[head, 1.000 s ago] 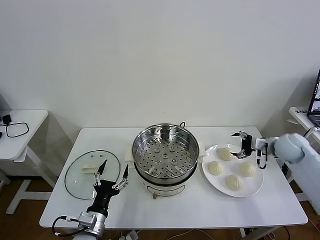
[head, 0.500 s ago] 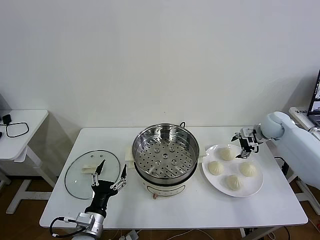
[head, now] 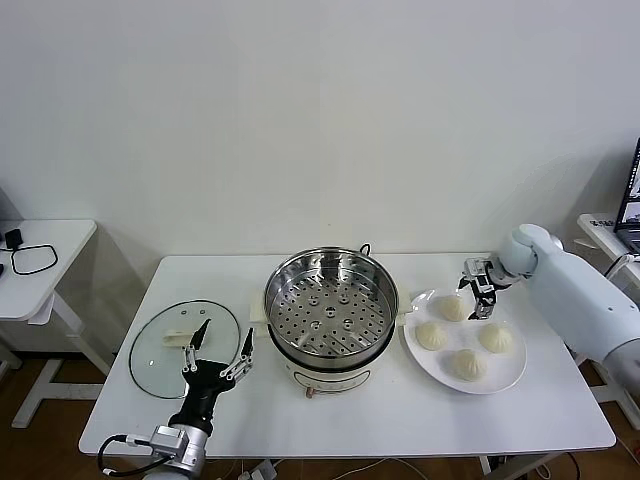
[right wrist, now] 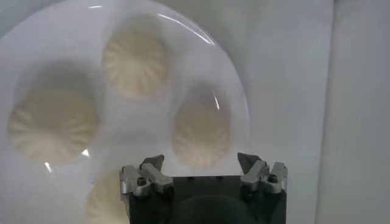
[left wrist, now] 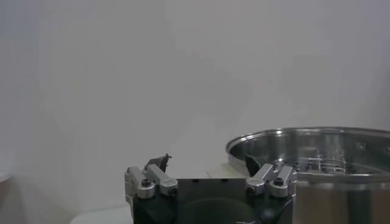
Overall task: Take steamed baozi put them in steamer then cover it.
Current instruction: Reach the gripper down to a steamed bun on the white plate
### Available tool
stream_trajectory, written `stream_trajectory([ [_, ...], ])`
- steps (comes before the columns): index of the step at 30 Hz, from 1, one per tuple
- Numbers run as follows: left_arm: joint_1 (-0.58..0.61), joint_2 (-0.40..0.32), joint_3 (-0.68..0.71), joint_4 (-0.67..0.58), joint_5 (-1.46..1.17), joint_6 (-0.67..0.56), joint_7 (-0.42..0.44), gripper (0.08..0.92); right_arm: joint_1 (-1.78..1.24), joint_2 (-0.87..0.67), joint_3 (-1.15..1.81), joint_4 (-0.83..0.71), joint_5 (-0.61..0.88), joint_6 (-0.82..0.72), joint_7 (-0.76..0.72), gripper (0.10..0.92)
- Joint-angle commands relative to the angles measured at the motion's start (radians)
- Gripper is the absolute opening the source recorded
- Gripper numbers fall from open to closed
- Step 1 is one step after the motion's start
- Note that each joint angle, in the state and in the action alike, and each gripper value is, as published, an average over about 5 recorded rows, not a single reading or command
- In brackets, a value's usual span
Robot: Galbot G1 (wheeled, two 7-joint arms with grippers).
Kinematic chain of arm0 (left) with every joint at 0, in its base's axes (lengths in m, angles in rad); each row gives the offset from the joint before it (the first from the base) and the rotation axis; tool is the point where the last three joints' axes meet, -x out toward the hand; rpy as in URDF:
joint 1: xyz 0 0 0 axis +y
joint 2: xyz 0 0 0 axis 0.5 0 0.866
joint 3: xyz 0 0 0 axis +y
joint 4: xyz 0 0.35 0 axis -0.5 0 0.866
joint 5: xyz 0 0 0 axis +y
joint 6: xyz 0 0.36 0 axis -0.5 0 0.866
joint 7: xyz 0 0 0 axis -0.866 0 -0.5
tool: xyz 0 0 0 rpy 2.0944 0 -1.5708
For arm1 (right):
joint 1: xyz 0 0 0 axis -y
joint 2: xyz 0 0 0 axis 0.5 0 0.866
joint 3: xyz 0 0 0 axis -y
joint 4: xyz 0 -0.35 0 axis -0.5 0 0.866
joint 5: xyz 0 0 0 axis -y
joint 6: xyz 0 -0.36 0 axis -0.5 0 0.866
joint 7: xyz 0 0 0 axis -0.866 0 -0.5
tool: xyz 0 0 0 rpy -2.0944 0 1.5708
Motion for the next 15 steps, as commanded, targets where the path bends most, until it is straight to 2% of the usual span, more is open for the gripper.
stream_trajectory([
  [1, 0.001, -0.001, -0.003, -0.001, -0.001, 0.000, 0.000, 0.823, 0.002, 0.048, 0.012, -0.063, -0.038, 0.002, 0.002, 0.823],
  [15, 0.009, -0.001, -0.007, -0.003, -0.001, -0.005, 0.002, 0.823, -0.025, 0.058, 0.058, -0.069, -0.056, 0.007, 0.030, 0.823],
])
